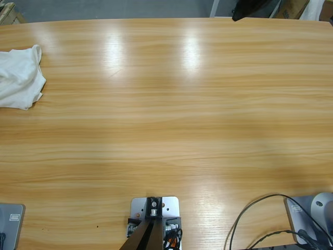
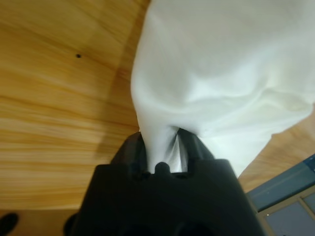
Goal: Fold clothes
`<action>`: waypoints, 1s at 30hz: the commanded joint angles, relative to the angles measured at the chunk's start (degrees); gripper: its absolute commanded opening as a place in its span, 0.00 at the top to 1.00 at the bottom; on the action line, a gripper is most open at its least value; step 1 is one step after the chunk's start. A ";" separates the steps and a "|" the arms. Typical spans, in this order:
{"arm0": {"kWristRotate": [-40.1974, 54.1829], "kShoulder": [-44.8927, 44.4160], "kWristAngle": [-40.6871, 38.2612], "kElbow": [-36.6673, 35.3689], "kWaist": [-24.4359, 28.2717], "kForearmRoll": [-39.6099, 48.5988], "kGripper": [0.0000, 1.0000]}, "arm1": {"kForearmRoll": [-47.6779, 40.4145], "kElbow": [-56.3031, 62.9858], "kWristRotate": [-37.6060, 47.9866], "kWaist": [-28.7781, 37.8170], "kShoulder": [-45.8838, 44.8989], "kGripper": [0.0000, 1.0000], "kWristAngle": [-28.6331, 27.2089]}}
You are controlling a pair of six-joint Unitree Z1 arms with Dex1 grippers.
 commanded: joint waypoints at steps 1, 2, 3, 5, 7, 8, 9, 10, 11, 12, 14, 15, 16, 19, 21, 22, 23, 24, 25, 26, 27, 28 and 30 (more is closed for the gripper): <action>-1.84 -5.78 1.15 3.54 4.99 1.24 0.03 | 12.15 1.63 -0.68 -0.56 -1.87 0.12 2.68; -1.82 -7.75 1.15 4.75 5.15 1.24 0.03 | 12.20 1.63 -0.68 -0.56 -2.05 0.12 3.03; -1.81 -9.93 1.11 6.09 5.08 1.24 0.03 | 12.20 1.71 -0.68 -0.54 -2.45 0.11 3.40; -1.72 -14.80 0.99 9.01 4.23 1.22 0.03 | 12.20 2.14 -0.68 -0.56 -3.24 0.11 4.12; -1.38 -20.48 0.95 12.00 0.28 1.01 0.03 | 12.13 2.63 -0.68 -0.54 -3.88 0.11 4.98; -1.12 -22.29 0.78 12.96 -3.18 1.03 0.03 | 12.13 2.68 -0.68 -0.49 -4.16 0.11 5.11; -0.86 -23.62 0.71 13.70 -7.49 1.07 0.03 | 12.13 2.75 -0.68 -0.47 -4.42 0.11 5.11; -0.79 -24.80 1.20 14.47 -12.96 1.07 0.03 | 12.13 2.84 -0.68 -0.47 -4.72 0.11 5.11; -1.00 -25.36 1.36 14.88 -16.19 1.07 0.03 | 12.13 3.00 -0.68 -0.50 -5.09 0.11 5.11; -1.54 -25.93 1.41 15.41 -18.18 0.94 0.03 | 12.06 3.22 -0.68 -0.47 -5.49 0.11 5.11; -1.84 -26.30 2.24 16.51 -19.97 0.71 0.03 | 12.01 4.30 -0.68 -0.50 -6.28 0.11 5.11; -1.75 -26.17 3.91 17.20 -20.20 0.71 0.03 | 11.89 5.19 -0.68 -0.50 -6.93 0.11 5.11; -1.67 -25.86 6.11 18.06 -20.22 0.71 0.03 | 11.66 6.25 -0.65 -0.49 -7.74 0.11 5.11; -1.84 -25.52 12.82 22.45 -19.76 -0.66 0.04 | 9.81 10.98 -0.31 -0.47 -10.75 0.11 5.14; -2.07 -26.05 14.02 26.16 -19.13 -3.66 0.04 | 8.27 15.00 -0.19 -0.47 -12.65 0.11 5.19; -2.14 -26.07 14.14 27.53 -18.81 -5.10 0.04 | 7.63 16.51 -0.12 -0.47 -13.49 0.11 5.21; -2.19 -25.96 14.16 28.45 -18.67 -6.53 0.04 | 7.21 17.78 -0.03 -0.47 -14.28 0.11 5.37; -2.19 -25.89 14.16 28.78 -18.65 -7.63 0.04 | 6.84 18.97 0.06 -0.47 -15.11 0.11 5.56; -2.23 -25.98 14.07 28.71 -18.65 -8.81 0.04 | 6.37 20.24 0.18 -0.47 -15.93 0.11 5.65; -2.40 -26.23 13.96 28.36 -18.67 -9.87 0.04 | 5.75 21.65 0.32 -0.47 -16.62 0.11 5.83; -2.58 -26.21 13.89 27.55 -18.81 -10.36 0.04 | 4.98 23.19 0.48 -0.47 -17.15 0.11 6.06; -2.72 -26.10 13.89 26.74 -18.99 -10.36 0.04 | 4.22 24.71 0.58 -0.47 -17.62 0.11 6.25; -2.86 -26.01 14.02 25.43 -19.00 -10.36 0.05 | 2.91 26.69 0.83 -0.47 -18.20 0.11 6.67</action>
